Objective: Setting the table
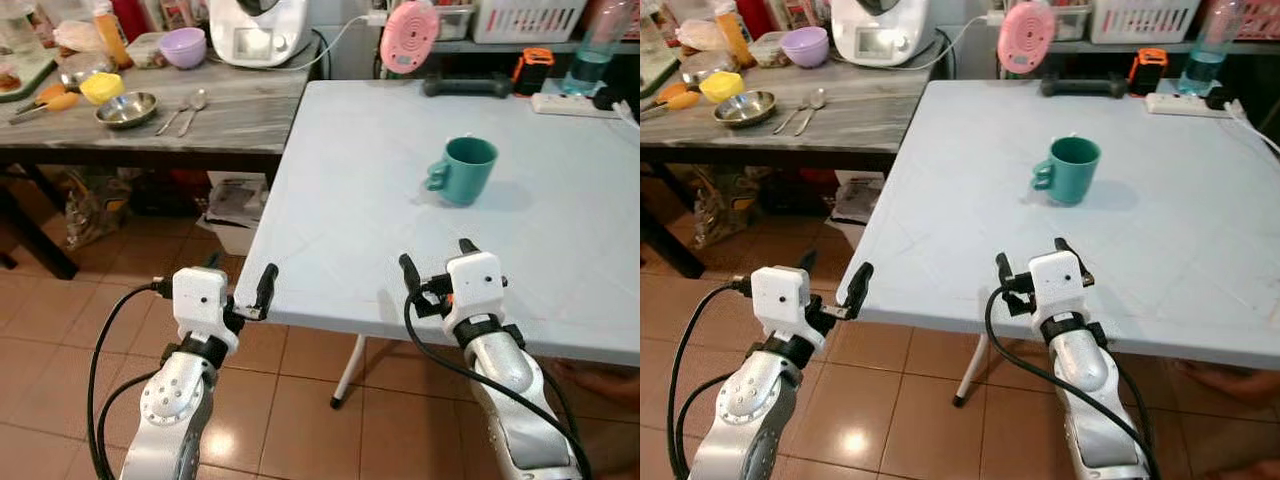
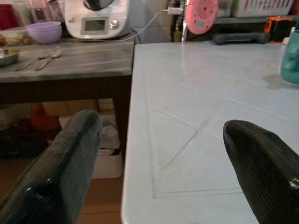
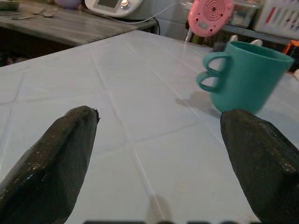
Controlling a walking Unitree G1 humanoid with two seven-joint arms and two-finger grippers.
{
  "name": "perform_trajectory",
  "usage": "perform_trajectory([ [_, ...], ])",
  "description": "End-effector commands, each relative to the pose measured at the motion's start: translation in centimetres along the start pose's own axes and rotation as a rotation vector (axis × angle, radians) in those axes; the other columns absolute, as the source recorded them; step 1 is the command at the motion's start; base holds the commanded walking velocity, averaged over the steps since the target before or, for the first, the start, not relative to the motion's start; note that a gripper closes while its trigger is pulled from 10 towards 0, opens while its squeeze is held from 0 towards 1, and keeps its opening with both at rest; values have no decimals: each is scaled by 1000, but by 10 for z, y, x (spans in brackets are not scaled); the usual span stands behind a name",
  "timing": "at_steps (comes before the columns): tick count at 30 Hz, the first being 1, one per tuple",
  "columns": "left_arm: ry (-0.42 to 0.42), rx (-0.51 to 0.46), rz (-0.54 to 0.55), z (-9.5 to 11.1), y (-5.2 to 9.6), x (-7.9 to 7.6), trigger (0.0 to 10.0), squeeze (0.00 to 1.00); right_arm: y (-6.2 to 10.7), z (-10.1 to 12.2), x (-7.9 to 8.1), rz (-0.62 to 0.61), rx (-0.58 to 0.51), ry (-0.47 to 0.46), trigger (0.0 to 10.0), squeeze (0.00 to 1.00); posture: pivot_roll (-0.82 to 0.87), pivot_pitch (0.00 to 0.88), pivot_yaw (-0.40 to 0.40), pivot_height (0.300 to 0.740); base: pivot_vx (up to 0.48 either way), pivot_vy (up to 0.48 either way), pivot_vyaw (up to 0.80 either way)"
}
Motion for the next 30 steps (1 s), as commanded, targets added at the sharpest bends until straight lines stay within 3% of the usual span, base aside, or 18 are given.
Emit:
perform_trajectory([
  [1, -8, 16, -13, -2, 6, 0, 10000, 0, 0, 7, -2, -34, -16, -32, 10000, 0, -178, 115, 123, 740, 315, 0, 0],
  [15, -26, 41, -62, -3, 11, -3, 10000, 0, 4, -1, -7, -112, 11, -34, 10000, 0, -170, 125, 143, 740, 331, 0, 0],
  [24, -26, 51, -70, -6, 10, -7, 10000, 0, 2, -1, -7, -111, 11, -25, 10000, 0, -173, 119, 138, 740, 314, 0, -552],
  [30, -14, 62, -78, -7, 15, -8, 10000, 0, 3, 0, -1, -110, 6, -32, 10000, 0, -169, 146, 152, 740, 0, 0, 0],
])
Point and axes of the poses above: a point about 5 cm out from each wrist's last joint towards the gripper, its own y axis pointing back from the gripper into the wrist, its own z axis along the axis of the wrist's last joint, x = y × z, the point moved 6 cm from there along -y, pointing out of the wrist towards the gripper, and after that the axes turned 4 degrees about -y, right-handed, at the moved point
